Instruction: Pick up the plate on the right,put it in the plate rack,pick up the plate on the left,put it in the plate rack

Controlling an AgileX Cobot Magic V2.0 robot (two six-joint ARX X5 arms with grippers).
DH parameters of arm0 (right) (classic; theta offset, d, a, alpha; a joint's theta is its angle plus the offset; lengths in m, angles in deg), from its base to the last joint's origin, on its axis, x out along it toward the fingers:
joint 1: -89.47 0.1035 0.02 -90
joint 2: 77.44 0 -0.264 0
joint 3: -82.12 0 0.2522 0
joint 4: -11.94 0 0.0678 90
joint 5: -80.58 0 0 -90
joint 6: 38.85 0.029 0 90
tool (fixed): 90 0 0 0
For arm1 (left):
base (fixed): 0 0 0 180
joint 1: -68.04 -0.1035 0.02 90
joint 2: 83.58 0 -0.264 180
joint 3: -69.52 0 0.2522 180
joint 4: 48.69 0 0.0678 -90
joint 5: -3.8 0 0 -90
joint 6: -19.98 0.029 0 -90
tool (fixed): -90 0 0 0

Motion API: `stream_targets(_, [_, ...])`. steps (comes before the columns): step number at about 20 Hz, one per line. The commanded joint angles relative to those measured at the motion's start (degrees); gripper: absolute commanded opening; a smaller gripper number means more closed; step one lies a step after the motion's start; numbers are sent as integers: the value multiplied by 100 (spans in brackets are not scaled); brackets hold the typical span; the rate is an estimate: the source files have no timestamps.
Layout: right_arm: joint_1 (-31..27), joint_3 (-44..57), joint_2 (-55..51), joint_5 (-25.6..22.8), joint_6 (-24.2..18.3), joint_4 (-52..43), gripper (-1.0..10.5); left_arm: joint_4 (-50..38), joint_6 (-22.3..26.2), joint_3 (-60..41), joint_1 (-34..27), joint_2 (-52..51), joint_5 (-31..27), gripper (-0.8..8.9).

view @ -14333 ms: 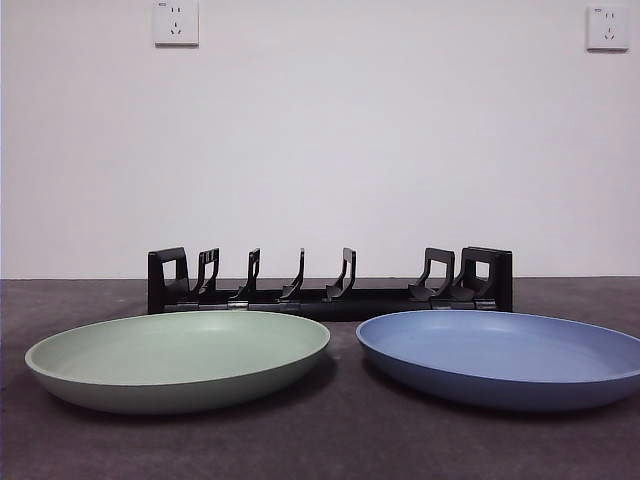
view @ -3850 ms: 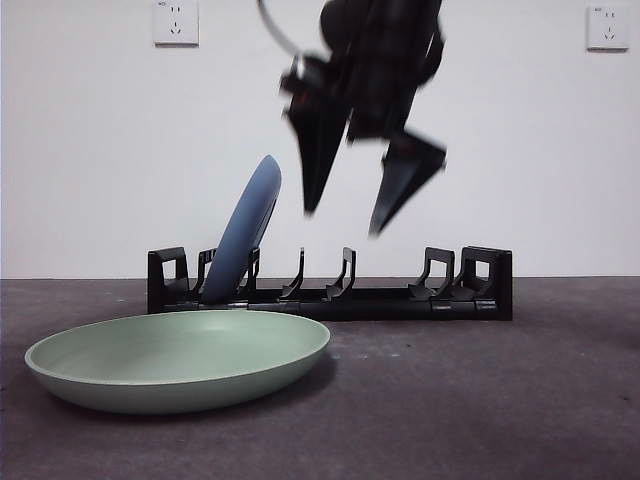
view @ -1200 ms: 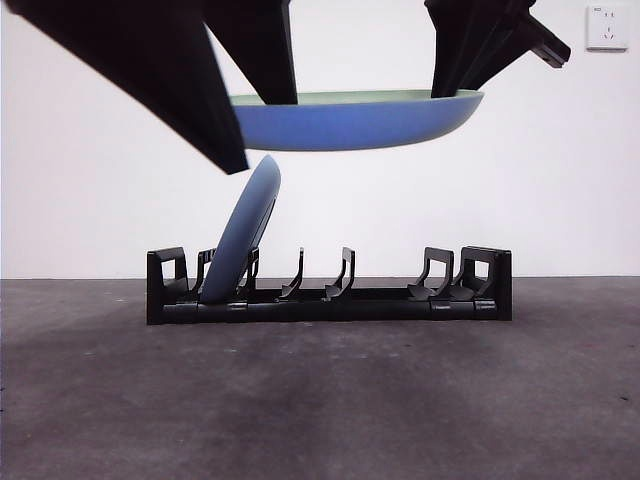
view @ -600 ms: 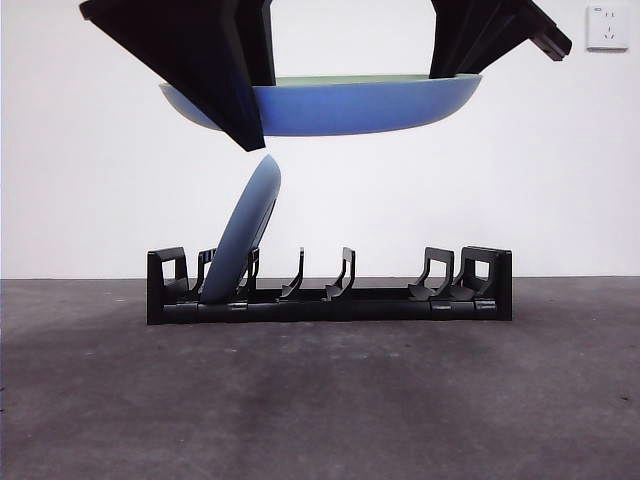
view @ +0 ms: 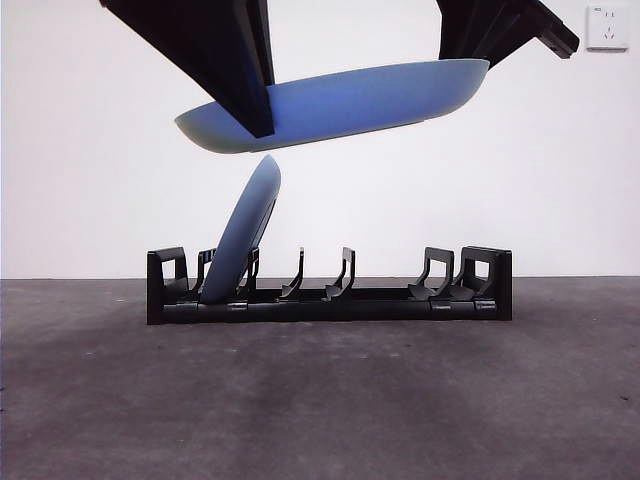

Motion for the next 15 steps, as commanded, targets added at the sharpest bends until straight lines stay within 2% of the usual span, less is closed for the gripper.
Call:
stream_targets(1, [35, -7, -66, 212, -87, -2, -16, 63, -282, -22, -22, 37, 70, -8])
stream_targets(6, [35, -7, -66, 168, -92, -31, 19, 59, -289, -22, -22, 37, 129, -8])
stream_targets(11, [35, -31, -92, -92, -96, -96, 272, -22, -339, -22, -24, 37, 411, -8])
stream_targets(15, [-35, -114, -236, -90, -120, -136, 285, -293, -503, -22, -24, 37, 656, -8])
